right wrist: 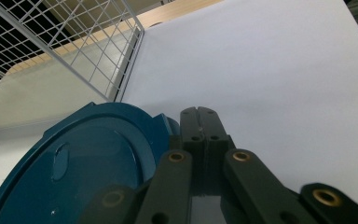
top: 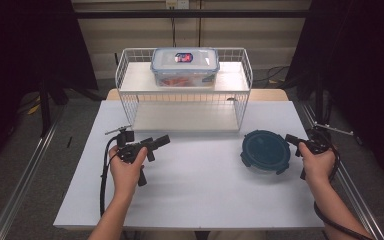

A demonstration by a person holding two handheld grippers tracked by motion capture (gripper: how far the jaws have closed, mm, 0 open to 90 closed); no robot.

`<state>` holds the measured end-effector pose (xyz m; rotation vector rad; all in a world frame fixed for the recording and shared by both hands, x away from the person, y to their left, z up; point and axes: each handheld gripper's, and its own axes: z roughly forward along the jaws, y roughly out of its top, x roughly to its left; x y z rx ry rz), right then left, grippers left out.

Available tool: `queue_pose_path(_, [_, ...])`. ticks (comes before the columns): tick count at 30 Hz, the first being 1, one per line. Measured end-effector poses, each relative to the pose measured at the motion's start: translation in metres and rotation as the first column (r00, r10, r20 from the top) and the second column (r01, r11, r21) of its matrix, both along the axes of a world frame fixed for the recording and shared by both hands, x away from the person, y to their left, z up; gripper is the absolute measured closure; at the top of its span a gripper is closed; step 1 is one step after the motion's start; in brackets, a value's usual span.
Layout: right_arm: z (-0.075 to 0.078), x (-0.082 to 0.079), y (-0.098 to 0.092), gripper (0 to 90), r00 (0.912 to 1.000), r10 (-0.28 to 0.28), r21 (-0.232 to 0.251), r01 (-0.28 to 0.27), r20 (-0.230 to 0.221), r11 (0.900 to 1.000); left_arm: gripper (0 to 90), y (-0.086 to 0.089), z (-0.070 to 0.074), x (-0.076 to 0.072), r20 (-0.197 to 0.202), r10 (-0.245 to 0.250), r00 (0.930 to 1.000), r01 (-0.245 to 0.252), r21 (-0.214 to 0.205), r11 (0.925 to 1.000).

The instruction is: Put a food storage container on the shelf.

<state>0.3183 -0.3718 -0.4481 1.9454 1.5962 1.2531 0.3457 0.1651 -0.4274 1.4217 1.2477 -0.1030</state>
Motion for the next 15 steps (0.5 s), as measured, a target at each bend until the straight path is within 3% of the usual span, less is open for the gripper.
queue_pose_path(8, [-0.002, -0.01, -0.005, 90.0, 1.0, -0.007, 0.01, 0.007, 0.0, 0.9999, 5.4, -0.002, -0.002, 0.001, -0.001, -0.016, 0.9999, 0.016, 0.018, 0.9997])
queue_pose_path(10, [-0.002, -0.013, -0.006, 90.0, 0.9999, -0.014, 0.019, 0.014, 0.001, 0.9997, 5.4, -0.004, -0.002, 0.0, -0.01, -0.012, 0.9999, 0.012, 0.002, 0.9999])
queue_pose_path(15, [-0.004, -0.015, -0.006, 90.0, 0.9998, -0.015, 0.017, 0.015, 0.015, 0.9997, 5.4, -0.004, -0.002, 0.0, -0.011, -0.016, 0.9998, 0.016, 0.006, 0.9999])
